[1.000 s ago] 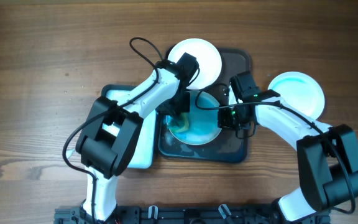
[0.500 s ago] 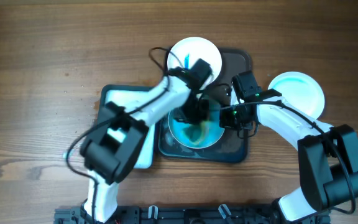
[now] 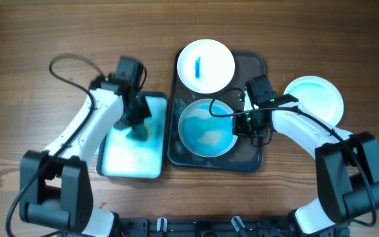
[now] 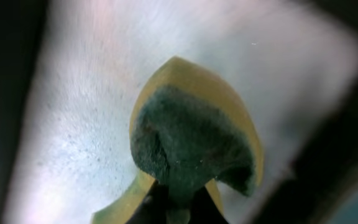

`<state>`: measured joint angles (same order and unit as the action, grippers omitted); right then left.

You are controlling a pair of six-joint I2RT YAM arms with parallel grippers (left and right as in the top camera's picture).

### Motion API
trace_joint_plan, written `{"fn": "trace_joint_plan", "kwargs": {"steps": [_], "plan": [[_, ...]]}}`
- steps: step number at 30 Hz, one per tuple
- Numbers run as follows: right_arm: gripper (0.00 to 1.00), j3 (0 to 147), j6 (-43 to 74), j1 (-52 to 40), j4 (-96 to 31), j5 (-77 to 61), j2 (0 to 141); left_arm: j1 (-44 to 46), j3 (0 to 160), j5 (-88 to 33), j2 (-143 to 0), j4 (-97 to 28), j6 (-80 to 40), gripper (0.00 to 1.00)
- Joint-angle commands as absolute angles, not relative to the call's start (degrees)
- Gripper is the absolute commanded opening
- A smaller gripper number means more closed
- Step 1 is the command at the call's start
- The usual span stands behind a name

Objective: Clean dirty plates on tray and stack at the side
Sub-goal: 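Return the sponge to the foam tray with the left gripper, then lift the second plate with right gripper and tilt over foam tray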

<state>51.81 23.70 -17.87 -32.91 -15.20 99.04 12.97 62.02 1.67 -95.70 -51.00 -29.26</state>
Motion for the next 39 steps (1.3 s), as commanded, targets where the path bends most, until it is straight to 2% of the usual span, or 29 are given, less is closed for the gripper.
{"fn": "trace_joint_plan", "kwargs": {"steps": [1, 4, 6, 7, 11, 17, 21, 25, 27, 32, 39], "plan": [[0.04, 50.2, 22.5, -18.0, -33.5, -10.6, 101.3, 12.2, 56.6, -1.5, -95.7, -47.7, -31.3, 0.20], [0.04, 50.2, 22.5, -18.0, -33.5, -10.6, 101.3, 12.2, 58.2, -4.1, -94.0, -49.1, -30.0, 0.36], [0.04, 50.5, 21.1, -18.0, -33.9, -10.6, 100.7, 12.2, 60.6, -4.0, -91.3, -51.6, -29.8, 0.75], [0.04, 51.2, 20.9, -18.0, -35.3, -10.5, 99.8, 12.1, 62.3, -4.0, -89.2, -53.3, -29.1, 1.00], [0.04, 57.5, 19.4, -18.5, -42.7, -7.7, 94.0, 10.0, 67.5, -4.0, -81.7, -57.8, -29.0, 1.00], [0.04, 68.6, 10.3, -27.6, -44.7, 0.0, 87.3, -3.0, 70.2, -4.1, -66.0, -58.6, -29.5, 1.00], [0.04, 68.8, 10.4, -36.6, -36.4, 8.1, 88.1, -11.5, 70.2, -4.0, -58.0, -59.1, -28.9, 1.00], [0.05, 68.8, 10.0, -44.7, -24.4, 17.0, 90.5, -13.4, 70.2, -4.0, -54.2, -59.0, -28.9, 1.00], [0.04, 68.8, 5.3, -48.2, -19.9, 21.8, 91.8, -13.4, 70.2, -4.0, -53.9, -59.0, -28.9, 1.00], [0.04, 68.8, -6.6, -59.2, -10.9, 46.6, 94.7, -13.4, 70.2, -4.0, -54.6, -59.0, -28.9, 1.00], [0.04, 68.8, -18.8, -67.1, -3.0, 61.4, 94.7, -13.4, 70.2, -4.0, -56.2, -59.0, -28.9, 1.00]]}}
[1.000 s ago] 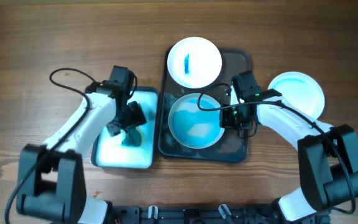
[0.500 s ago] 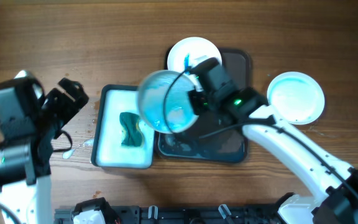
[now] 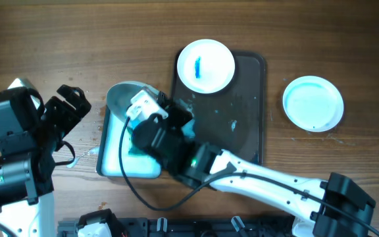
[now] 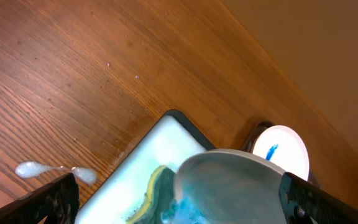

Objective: Clean dirty plates on tray and stack at the side
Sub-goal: 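Lift the second plate with right gripper and tilt over foam tray, then carry the plate right and stack it on the first plate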

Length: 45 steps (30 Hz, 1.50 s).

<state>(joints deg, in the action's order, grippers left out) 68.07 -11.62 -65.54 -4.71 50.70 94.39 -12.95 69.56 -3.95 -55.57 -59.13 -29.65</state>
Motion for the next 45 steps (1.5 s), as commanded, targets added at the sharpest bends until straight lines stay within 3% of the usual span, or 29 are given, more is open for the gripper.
{"fn": "trace_joint_plan", "kwargs": {"steps": [1, 12, 30, 32, 34, 38, 45], "plan": [[0.04, 68.8, -20.3, -67.6, -2.2, 62.8, 94.7, -13.4, 70.2, -4.0, -56.4, -59.0, -28.9, 1.00], [0.04, 68.8, -37.9, -69.9, 11.9, 68.2, 94.7, -13.4, 70.2, -4.0, -58.3, -59.0, -28.9, 1.00], [0.04, 68.8, -39.9, -69.9, 14.5, 68.2, 94.7, -13.4, 70.2, -4.0, -58.3, -59.0, -28.9, 1.00], [0.04, 68.7, -33.8, -69.5, 13.5, 68.2, 94.7, -13.4, 70.2, -4.0, -58.3, -59.0, -28.9, 1.00], [0.04, 68.0, -19.5, -67.3, 5.5, 64.5, 94.7, -13.4, 70.2, -4.0, -58.3, -59.0, -28.9, 1.00], [0.04, 67.8, 11.6, -58.4, -16.6, 37.0, 93.8, -13.4, 70.2, -4.0, -58.3, -59.0, -28.9, 1.00], [0.04, 67.8, 27.7, -38.9, -26.3, 12.6, 80.2, -13.4, 70.2, -4.0, -58.3, -59.0, -28.9, 1.00]]}}
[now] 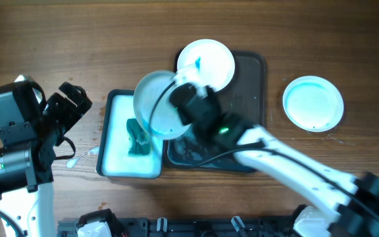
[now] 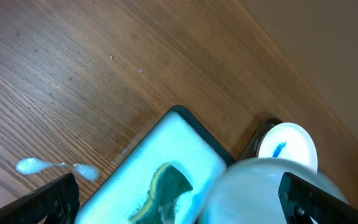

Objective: Clean dirty plates on tray and stack at the side
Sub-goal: 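Carry the plate right and stack it on the first plate, then grip the last plate with right gripper and drag it to tray center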

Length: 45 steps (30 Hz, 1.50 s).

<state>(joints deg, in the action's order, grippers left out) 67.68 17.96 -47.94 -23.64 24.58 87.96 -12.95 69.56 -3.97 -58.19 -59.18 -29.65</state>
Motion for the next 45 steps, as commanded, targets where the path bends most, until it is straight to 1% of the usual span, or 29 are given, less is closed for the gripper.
{"fn": "trace_joint_plan", "kwargs": {"steps": [1, 2, 4, 6, 8, 11, 14, 16, 17, 18, 20, 21, 23, 24, 25, 27, 28, 29, 32, 34, 36, 39, 41, 43, 44, 45], "plan": [[0.04, 67.8, 28.8, -33.8, -28.9, 10.8, 78.5, -13.4, 70.2, -4.0, -58.3, -59.0, -28.9, 1.00], [0.04, 67.8, 29.9, -29.7, -31.2, 10.2, 77.6, -13.4, 70.2, -4.0, -58.3, -59.0, -28.9, 1.00], [0.04, 67.8, 31.7, -16.6, -38.3, 8.7, 77.1, -13.4, 70.2, -4.0, -58.3, -59.0, -28.9, 1.00], [0.04, 67.8, 31.6, -3.0, -44.6, 7.4, 79.0, -13.4, 70.2, -4.0, -58.3, -59.0, -28.9, 1.00], [0.05, 67.8, 31.5, 6.7, -47.3, 7.4, 82.1, -13.4, 70.2, -4.0, -58.3, -59.0, -28.9, 1.00], [0.04, 67.8, 31.5, 15.9, -48.7, 5.6, 87.9, -13.4, 70.2, -4.0, -58.3, -59.0, -28.9, 1.00], [0.04, 67.8, 31.4, 20.3, -50.5, 4.4, 94.8, -13.4, 70.2, -4.0, -58.3, -59.0, -28.9, 1.00], [0.04, 67.8, 31.3, 20.2, -51.6, 4.4, 98.3, -13.4, 70.2, -4.0, -58.3, -59.0, -28.9, 1.00], [0.11, 67.8, 31.3, 20.1, -51.9, 4.4, 99.2, -13.4, 70.2, -4.0, -58.3, -59.0, -28.9, 1.00], [0.22, 67.8, 31.3, 20.1, -52.1, 4.4, 99.6, -13.4, 70.2, -4.0, -58.3, -59.0, -28.9, 1.00], [0.33, 68.1, 30.0, 20.0, -52.6, 3.4, 98.5, -13.4, 70.2, -4.0, -58.3, -59.0, -28.9, 1.00], [0.38, 68.4, 28.6, 19.7, -52.6, 2.3, 97.8, -13.4, 70.2, -4.0, -58.3, -59.0, -28.9, 1.00], [0.40, 68.8, 25.5, 16.7, -51.6, -2.8, 94.1, -13.4, 70.2, -4.0, -58.3, -59.0, -28.9, 1.00], [0.43, 68.8, 22.2, 14.1, -49.7, -6.9, 91.7, -13.4, 70.2, -4.0, -58.3, -59.0, -28.9, 1.00], [0.43, 68.8, 19.4, 12.0, -47.9, -9.7, 90.1, -13.4, 70.2, -4.0, -58.3, -59.0, -28.9, 1.00], [0.43, 68.8, 9.9, 3.7, -40.3, -17.5, 86.6, -13.4, 70.2, -4.0, -58.3, -59.0, -28.9, 1.00], [0.48, 68.7, 8.2, 0.3, -37.1, -17.6, 86.3, -13.4, 70.2, -4.0, -58.3, -59.0, -28.9, 1.00], [0.51, 68.5, 5.8, -5.3, -31.1, -16.1, 87.0, -13.4, 70.2, -4.0, -58.3, -59.0, -28.9, 1.00], [0.51, 67.7, 5.8, -11.5, -22.7, -8.9, 90.4, -13.4, 70.2, -4.0, -58.3, -59.0, -28.9, 1.00], [0.52, 67.7, 6.0, -14.0, -15.8, -3.9, 95.9, -13.4, 70.2, -4.0, -58.3, -59.0, -28.9, 1.00], [0.52, 67.7, 6.7, -14.3, -9.8, -4.7, 101.7, -13.4, 70.2, -4.0, -58.3, -59.0, -28.9, 1.00], [0.52, 67.8, 11.0, -14.3, -2.5, -7.5, 110.3, -13.4, 70.2, -4.0, -58.3, -59.0, -28.9, 1.00], [0.51, 67.8, 13.9, -14.3, 1.5, -7.6, 115.4, -13.4, 70.2, -4.0, -58.3, -59.0, -28.9, 1.00], [0.51, 67.8, 14.1, -14.3, 4.6, -8.7, 119.4, -13.4, 70.2, -4.0, -58.3, -59.0, -28.9, 1.00], [0.50, 67.8, 14.3, -14.2, 5.0, -8.9, 120.4, -13.4, 70.2, -4.0, -58.3, -59.0, -28.9, 1.00], [0.40, 67.8, 15.2, -14.2, 4.5, -8.8, 120.6, -13.4, 70.2, -4.0, -58.3, -59.0, -28.9, 1.00]]}}
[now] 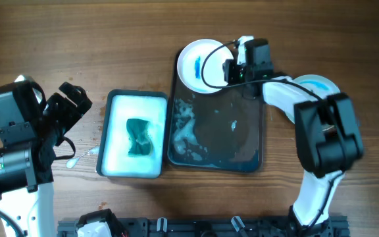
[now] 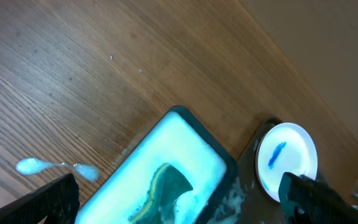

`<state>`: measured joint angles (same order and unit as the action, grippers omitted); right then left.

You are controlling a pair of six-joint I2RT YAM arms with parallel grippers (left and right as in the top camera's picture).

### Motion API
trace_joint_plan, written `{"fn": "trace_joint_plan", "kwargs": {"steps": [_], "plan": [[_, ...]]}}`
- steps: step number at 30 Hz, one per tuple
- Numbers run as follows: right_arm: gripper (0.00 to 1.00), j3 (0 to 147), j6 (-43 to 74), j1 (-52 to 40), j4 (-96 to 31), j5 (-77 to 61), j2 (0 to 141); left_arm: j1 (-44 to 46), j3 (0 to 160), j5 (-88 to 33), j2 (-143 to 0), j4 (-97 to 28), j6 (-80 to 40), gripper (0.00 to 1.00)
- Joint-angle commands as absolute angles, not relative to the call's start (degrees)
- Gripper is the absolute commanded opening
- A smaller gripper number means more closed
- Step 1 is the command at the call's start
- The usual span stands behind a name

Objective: Clean dirty plates on tray and stack at the side
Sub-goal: 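Grip the last plate with right gripper and drag it to tray center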

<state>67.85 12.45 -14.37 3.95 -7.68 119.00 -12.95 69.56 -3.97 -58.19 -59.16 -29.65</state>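
A white plate with a blue smear (image 1: 202,62) lies at the far end of the dark tray (image 1: 242,141); the same plate (image 2: 286,160) shows in the left wrist view. My right gripper (image 1: 230,70) sits at that plate's right rim; its jaws are too small to read. A stack of clean bluish plates (image 1: 321,89) rests right of the tray, partly under the right arm. My left gripper (image 1: 71,102) hangs open and empty over the table, far left; its fingers (image 2: 42,202) frame the left wrist view.
A white wash tub (image 1: 114,158) of foamy water stands left of the tray, with a green and yellow sponge (image 1: 140,137) in it. Foam patches (image 1: 184,125) lie on the tray's left side. A foam spill (image 2: 55,167) marks the wood left of the tub.
The right arm no longer holds a plate over the tub and tray; its gripper is now at the rim of the blue-smeared plate at the tray's far end. The left arm has not moved.
First my left gripper held the sponge in the tub while the right gripper was at a blue-stained plate on the tray. Then the left arm was back at the far left, the sponge in the tub, and the right held that plate over the tub. Now the tray holds one plate.
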Motion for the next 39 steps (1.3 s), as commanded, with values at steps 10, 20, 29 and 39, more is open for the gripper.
{"fn": "trace_joint_plan", "kwargs": {"steps": [10, 20, 29, 39], "plan": [[0.04, 67.8, 16.2, -13.3, -17.0, -8.7, 101.3, -13.4, 70.2, -4.0, -58.3, -59.0, -28.9, 1.00], [0.04, 64.1, 23.2, -17.0, -57.9, -8.7, 81.6, -13.4, 70.2, -4.1, -58.3, -59.0, -29.0, 1.00], [0.18, 38.4, 34.9, -21.5, -24.3, -4.3, 81.6, -11.2, 69.9, -18.4, -59.6, -68.8, -26.6, 0.98], [0.34, 45.1, 25.5, -21.5, -35.2, -4.3, 71.4, 8.8, 57.3, -6.1, -79.3, -62.0, -27.5, 0.65]]}}
